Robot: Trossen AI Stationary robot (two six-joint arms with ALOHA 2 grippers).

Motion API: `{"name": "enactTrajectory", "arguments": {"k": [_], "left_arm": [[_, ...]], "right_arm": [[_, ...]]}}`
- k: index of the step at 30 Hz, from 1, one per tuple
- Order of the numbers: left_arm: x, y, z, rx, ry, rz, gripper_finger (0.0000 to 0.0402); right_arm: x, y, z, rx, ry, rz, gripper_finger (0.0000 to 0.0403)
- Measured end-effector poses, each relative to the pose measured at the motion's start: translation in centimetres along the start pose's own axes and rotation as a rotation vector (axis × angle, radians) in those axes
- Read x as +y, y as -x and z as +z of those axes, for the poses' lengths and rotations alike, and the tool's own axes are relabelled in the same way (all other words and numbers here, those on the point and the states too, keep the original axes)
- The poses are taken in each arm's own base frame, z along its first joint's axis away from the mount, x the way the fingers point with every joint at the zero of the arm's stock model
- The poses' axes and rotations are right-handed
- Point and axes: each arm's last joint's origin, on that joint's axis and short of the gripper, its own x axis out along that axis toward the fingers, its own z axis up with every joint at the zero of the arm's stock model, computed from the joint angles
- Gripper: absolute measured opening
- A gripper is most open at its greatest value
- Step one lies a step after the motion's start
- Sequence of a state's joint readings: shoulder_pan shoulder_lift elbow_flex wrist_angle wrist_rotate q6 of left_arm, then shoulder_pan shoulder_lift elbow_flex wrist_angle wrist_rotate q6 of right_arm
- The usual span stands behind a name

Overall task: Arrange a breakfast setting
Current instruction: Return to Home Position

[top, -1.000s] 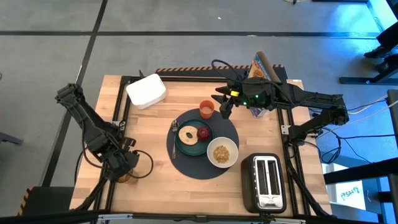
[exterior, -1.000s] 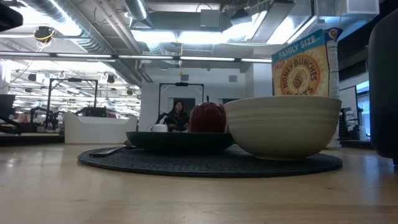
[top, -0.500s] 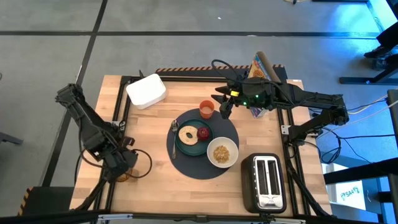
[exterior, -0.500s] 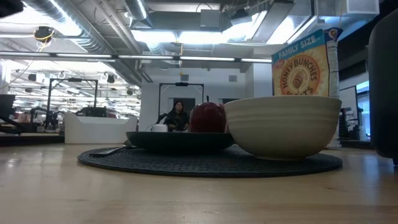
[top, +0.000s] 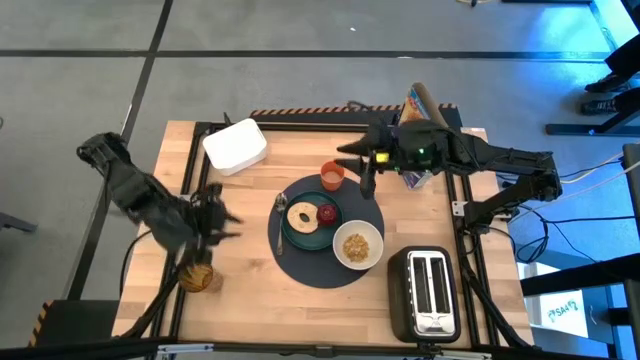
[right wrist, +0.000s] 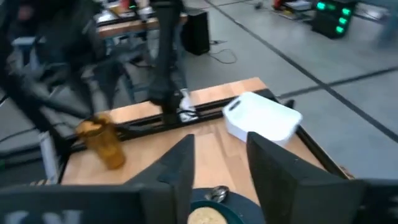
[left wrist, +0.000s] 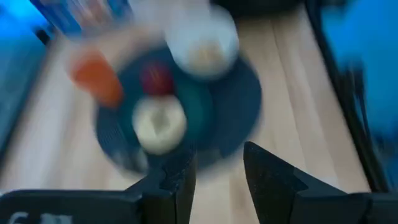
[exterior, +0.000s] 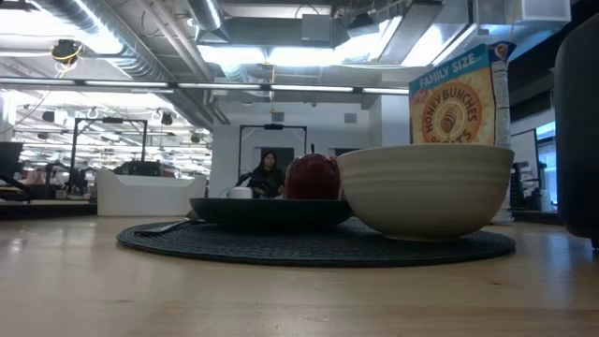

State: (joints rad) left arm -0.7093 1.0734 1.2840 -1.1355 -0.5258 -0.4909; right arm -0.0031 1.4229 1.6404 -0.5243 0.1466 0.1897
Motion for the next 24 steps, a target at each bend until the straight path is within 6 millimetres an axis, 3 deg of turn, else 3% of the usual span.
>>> {"name": "enactTrajectory", "arguments": {"k": [3,7,12,17,20,24], "left_arm": [[1.5,0.7,1.8,-0.227,0.055,0.052,0.0119],[2.7,0.5,2.6,-0.413,0.088,0.07,0.0088],[3.1,-1.9,0.5,-0.593,0.132,0.041,0.0032],[3.8,-3.8,-2.9,-0.67,0.166,0.043,0.0005],[5.0,-2.6,-4.3,-0.721,0.2,0.047,0.0007],[6.7,-0.6,-5.7,-0.754,0.181,0.09,0.0002]], "right_arm": [[1.0,0.7,-0.1,0.004,0.06,0.045,0.0101],[2.7,2.2,-0.8,0.024,0.142,0.135,0.0018],[3.7,4.2,-4.4,-0.098,0.103,0.207,0.0014],[2.1,6.4,-9.4,-0.327,0.023,0.195,0.0006],[0.4,7.9,-11.6,-0.394,0.001,0.161,0.0002],[-1.7,10.1,-13.4,-0.343,0.093,0.107,0.0001]]}}
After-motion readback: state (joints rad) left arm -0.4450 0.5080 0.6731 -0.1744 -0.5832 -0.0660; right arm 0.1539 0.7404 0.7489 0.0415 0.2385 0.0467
